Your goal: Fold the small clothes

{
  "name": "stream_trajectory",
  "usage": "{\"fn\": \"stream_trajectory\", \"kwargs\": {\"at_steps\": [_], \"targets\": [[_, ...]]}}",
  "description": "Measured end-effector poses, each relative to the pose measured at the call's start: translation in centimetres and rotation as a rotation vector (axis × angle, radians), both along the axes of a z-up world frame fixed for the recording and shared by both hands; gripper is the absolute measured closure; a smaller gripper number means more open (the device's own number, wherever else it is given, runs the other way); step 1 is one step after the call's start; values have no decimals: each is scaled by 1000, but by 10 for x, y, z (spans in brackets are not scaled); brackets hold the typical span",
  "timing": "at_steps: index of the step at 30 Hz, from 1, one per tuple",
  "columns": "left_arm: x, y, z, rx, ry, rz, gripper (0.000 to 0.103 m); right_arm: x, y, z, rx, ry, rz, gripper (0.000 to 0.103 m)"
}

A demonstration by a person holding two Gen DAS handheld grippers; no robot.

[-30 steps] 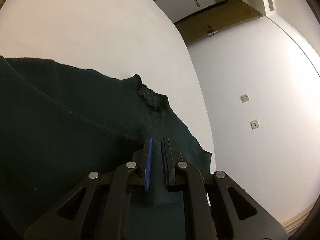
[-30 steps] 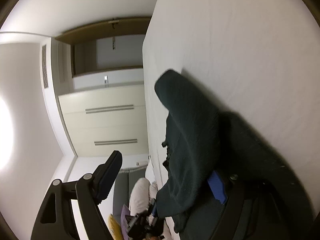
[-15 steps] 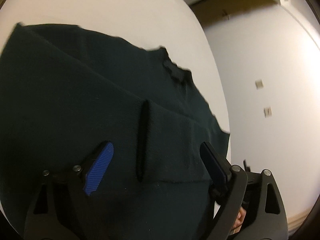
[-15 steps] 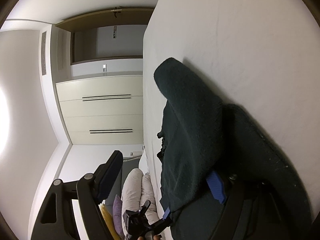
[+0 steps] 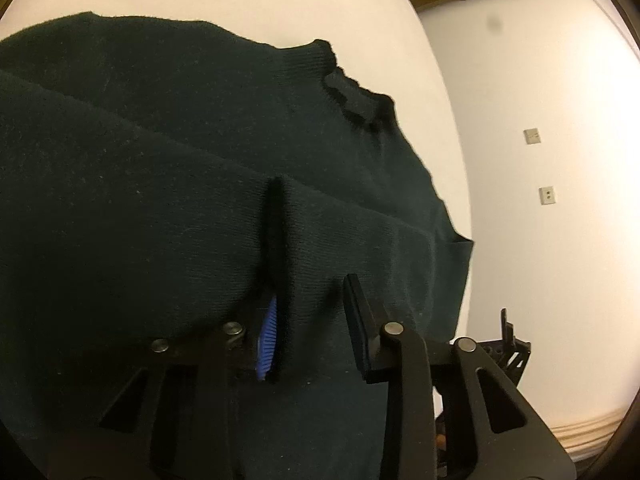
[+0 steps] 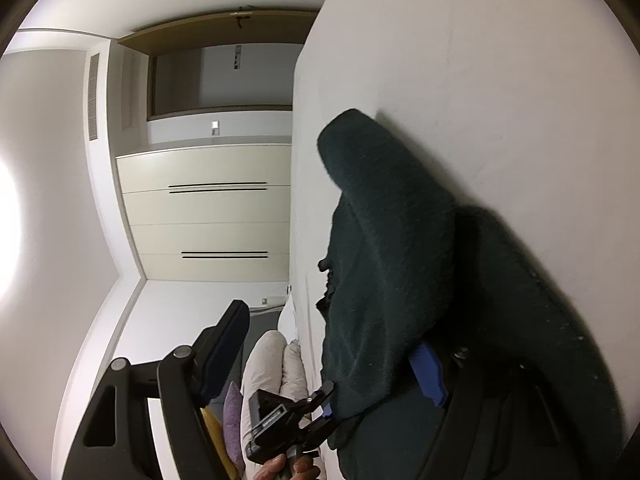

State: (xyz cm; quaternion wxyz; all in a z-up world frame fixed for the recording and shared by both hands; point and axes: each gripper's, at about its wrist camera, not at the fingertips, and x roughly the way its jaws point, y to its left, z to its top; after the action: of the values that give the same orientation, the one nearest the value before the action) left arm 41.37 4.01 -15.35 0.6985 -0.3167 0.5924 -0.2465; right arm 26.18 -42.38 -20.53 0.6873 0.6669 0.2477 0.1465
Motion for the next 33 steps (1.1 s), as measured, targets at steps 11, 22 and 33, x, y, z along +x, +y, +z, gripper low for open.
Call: {"fn": "stream_trajectory", "kwargs": {"at_steps": [11,22,33], "targets": [[-13,14,40,-154,-196,146,97,10,-12,-5,136,-58,1,17],[-15,28,79,-241,-318,245,97,33,-5,-8,186,-49,8,17],[15,34,115,-371,-313,301,97,26,-2,-19,245,-95,41,18]]}}
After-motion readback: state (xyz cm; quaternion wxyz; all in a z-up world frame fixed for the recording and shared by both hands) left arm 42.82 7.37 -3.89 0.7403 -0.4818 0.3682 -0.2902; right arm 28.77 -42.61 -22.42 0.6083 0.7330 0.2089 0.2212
